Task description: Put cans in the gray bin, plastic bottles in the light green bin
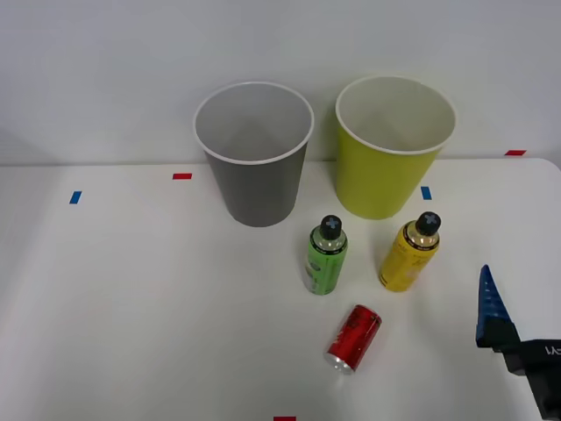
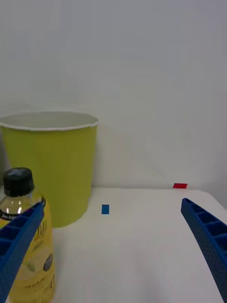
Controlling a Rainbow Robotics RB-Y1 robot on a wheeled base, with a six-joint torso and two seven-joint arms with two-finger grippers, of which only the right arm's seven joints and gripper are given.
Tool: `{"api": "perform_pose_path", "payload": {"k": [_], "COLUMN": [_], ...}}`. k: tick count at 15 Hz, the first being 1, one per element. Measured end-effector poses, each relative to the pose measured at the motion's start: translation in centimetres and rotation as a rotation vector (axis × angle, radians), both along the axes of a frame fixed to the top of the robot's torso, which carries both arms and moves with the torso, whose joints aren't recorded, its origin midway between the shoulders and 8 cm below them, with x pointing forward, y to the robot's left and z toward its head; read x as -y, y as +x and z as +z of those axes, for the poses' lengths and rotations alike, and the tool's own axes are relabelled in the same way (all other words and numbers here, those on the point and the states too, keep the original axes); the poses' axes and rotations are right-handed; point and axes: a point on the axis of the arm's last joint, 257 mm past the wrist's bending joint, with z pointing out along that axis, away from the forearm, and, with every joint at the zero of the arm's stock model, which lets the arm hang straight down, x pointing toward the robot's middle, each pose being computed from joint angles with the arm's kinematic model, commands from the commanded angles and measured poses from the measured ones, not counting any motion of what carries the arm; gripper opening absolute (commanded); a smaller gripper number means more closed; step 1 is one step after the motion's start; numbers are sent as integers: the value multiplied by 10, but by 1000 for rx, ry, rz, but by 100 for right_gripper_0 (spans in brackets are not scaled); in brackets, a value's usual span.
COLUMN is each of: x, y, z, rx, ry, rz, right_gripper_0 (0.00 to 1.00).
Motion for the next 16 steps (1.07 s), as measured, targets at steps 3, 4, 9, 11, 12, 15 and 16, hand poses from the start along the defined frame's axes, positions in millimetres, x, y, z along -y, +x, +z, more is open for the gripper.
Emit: {"api": "perform_pose_path", "payload": {"k": [3,4,9,11,12,15,16], "x": [-2,-2,-15,-23,-27,-37,-39], "y": [-19,-24,-51,-60,-62,-68,-69], "z": [-32,-44,-87,-97,-103,-115,-119], "rx": [-95,-122,-102,-92,-96,-113,-127], "ry": [-92,-75,34,61,86,97,66], "rz": [-1,2,37,50,61,109,121], "right_gripper_0": [100,100,100,100,100,100,100]}}
